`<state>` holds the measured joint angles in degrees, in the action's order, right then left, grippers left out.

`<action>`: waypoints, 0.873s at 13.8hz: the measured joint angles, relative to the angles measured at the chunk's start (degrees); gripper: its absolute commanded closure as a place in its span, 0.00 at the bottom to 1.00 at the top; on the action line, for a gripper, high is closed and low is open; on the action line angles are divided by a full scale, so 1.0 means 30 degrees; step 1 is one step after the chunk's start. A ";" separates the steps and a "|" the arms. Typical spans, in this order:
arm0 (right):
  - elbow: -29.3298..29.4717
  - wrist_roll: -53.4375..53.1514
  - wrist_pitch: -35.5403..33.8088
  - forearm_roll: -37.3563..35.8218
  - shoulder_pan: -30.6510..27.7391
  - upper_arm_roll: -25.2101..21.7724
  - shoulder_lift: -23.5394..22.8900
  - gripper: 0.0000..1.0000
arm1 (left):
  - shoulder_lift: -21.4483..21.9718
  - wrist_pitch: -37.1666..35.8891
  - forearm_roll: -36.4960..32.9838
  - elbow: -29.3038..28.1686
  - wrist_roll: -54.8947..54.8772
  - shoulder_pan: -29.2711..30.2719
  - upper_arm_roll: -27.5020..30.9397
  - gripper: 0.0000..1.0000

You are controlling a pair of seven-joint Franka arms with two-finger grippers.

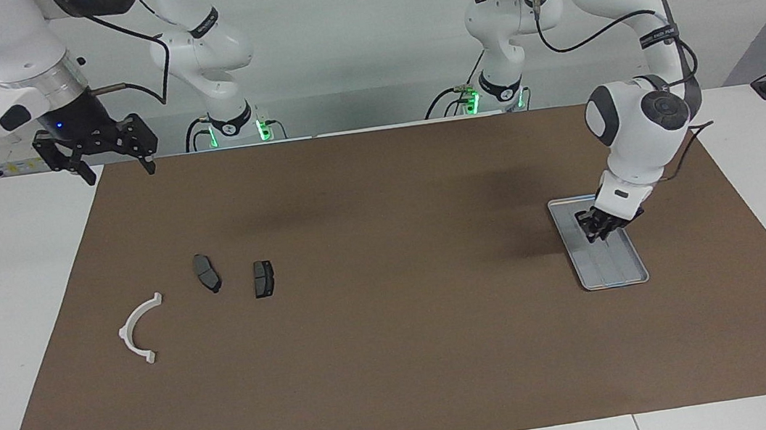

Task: Pick bearing gear from pile to tray
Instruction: 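Carry the second bearing with the left gripper and lower it into the tray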

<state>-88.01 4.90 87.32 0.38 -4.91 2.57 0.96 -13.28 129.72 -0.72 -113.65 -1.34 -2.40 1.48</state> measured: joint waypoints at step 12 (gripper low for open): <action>-0.0010 0.0000 0.0000 0.0000 0.0000 0.0000 0.0000 0.00 | -0.1734 0.2342 -0.0001 -0.0119 -0.2224 0.0436 -0.0143 1.00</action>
<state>-88.04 4.90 87.32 0.38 -4.91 2.57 0.96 -18.48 136.75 -0.72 -114.01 -8.01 -1.10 1.05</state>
